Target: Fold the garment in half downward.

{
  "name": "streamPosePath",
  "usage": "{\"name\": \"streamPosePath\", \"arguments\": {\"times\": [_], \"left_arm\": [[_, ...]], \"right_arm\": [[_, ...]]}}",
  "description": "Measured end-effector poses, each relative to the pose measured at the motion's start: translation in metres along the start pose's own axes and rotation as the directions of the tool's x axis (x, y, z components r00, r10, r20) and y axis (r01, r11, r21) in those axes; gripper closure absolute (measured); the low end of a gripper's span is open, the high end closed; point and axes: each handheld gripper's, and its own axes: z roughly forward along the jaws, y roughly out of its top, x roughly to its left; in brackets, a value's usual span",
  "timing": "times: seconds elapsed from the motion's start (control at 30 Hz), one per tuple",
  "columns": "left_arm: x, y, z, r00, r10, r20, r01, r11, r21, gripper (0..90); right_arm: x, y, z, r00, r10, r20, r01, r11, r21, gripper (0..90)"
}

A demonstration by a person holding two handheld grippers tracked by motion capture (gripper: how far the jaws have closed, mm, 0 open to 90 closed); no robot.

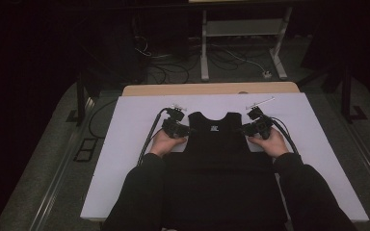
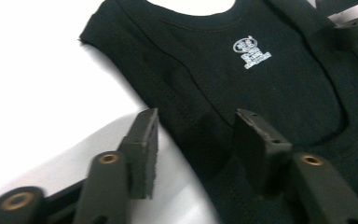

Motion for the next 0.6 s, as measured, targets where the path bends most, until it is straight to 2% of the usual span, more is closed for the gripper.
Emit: {"name": "streamPosePath", "arguments": {"times": [0.13,0.2,0.33,0.4,0.53,0.6], "left_arm": [[-0.001,0.001,0.002,0.9999,-0.01,0.0,0.01,0.9999,-0.007,58.1],[-0.001,0.001,0.002,0.9999,-0.012,-0.004,0.012,0.9999,-0.003,60.3],[-0.003,0.002,0.004,0.9996,-0.022,-0.015,0.022,0.9998,-0.003,64.8],[-0.003,0.002,0.005,0.9995,-0.03,-0.009,0.03,0.9996,-0.003,66.5],[-0.006,0.003,0.007,0.9992,-0.04,0.002,0.04,0.9992,-0.006,70.8],[-0.009,0.003,0.009,0.9993,-0.036,-0.004,0.036,0.9993,-0.009,73.3]], "right_arm": [[0.005,-0.001,0.001,0.9995,-0.027,0.013,0.027,1.0,-0.002,51.9],[0.008,-0.001,0.002,0.9985,-0.04,0.037,0.04,0.999,-0.004,56.2],[0.013,-0.002,0.003,0.997,-0.046,0.063,0.046,0.999,-0.006,58.6],[0.015,-0.003,0.003,0.997,-0.049,0.059,0.049,0.999,-0.008,61.0],[0.017,-0.006,0.003,0.9984,-0.049,0.029,0.049,0.999,-0.008,71.3],[0.017,-0.006,0.002,0.9995,-0.032,0.006,0.032,0.999,-0.001,76.1]]}}
